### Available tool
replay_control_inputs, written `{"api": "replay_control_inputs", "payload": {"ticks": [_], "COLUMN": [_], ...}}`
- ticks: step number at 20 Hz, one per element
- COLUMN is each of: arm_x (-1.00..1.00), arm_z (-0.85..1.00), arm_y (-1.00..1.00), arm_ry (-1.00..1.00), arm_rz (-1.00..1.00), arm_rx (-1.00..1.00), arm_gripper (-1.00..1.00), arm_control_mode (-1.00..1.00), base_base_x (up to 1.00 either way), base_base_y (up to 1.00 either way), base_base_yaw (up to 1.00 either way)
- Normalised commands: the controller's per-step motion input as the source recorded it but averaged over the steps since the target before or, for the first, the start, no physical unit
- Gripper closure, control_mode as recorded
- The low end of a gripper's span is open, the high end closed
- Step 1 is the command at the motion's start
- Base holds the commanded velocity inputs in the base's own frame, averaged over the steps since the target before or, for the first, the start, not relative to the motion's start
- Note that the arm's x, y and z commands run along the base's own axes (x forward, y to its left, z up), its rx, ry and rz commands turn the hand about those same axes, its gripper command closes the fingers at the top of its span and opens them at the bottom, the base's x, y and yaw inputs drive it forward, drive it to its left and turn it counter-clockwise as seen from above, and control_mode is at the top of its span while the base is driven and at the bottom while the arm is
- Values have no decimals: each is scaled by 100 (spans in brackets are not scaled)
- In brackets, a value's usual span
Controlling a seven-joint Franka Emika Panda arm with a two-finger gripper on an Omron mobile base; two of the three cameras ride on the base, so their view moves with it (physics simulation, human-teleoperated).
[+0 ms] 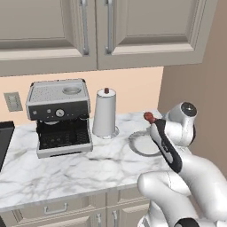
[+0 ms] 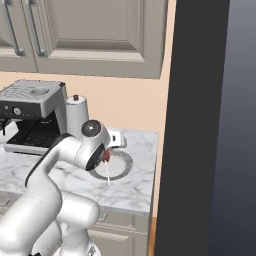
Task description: Place the cold items (cucumber and lime) from the fridge in one tupperware on the dining counter. Place the warm items (hot dog and kebab skewer) in the stove area in another tupperware.
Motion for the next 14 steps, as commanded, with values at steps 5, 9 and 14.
{"api": "replay_control_inputs", "payload": {"ticks": [5, 9, 14], "arm_x": [-63, -55, -56], "arm_z": [40, 52, 53], "arm_y": [0, 0, 0], "arm_ry": [-8, 0, 0], "arm_rz": [32, 25, 19], "arm_rx": [-17, -13, -12], "arm_gripper": [100, 100, 100], "arm_control_mode": [-100, -100, -100], "base_base_x": [0, 0, 0], "base_base_y": [0, 0, 0], "base_base_yaw": [0, 0, 0]}}
